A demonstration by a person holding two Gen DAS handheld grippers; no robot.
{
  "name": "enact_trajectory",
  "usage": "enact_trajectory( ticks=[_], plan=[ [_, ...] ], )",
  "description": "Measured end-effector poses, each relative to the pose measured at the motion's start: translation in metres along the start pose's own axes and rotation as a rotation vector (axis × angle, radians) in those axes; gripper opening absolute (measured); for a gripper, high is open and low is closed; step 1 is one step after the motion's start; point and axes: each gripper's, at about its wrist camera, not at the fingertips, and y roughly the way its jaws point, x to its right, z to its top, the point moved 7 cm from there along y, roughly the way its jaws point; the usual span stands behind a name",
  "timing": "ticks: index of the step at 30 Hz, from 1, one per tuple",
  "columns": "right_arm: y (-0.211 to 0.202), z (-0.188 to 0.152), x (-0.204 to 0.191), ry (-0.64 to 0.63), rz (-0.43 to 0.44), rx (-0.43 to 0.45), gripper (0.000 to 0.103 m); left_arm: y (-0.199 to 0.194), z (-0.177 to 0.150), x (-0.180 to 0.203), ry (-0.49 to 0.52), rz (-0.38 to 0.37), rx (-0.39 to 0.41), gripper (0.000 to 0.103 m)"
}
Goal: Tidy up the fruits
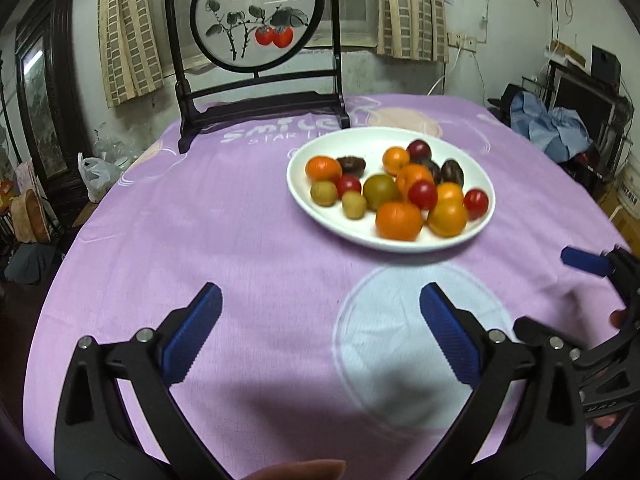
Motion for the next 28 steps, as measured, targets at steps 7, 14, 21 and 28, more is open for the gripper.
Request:
enact_trajectory(
  ticks=[7, 14, 21, 28],
  plan=[
    [-0.0008, -0.0006, 0.0043, 0.017, -0.006, 0.004, 0.102, -0.0006, -0.0035, -0.0038, -0.022, -0.009, 0.004, 0.101],
    [-0.0014, -0.0003, 0.0042, 0.018, -0.006, 0.006, 0.102, 0.0017, -0.0045, -0.0052, -0.037, -0.011, -0.009, 0.101],
    [-0.0034, 0.0001, 0.0047, 0.023, -0.008, 0.009, 0.102, 0.0029, -0.0058, -0.0060, -0.040, -0.007, -0.013, 0.101],
    [-0.0039, 0.0000, 0.0051, 0.027, -0.008, 0.006, 0.102, 0.0041, -0.0074, -0.0036, -0.031, -0.001, -0.016, 0.101]
  ],
)
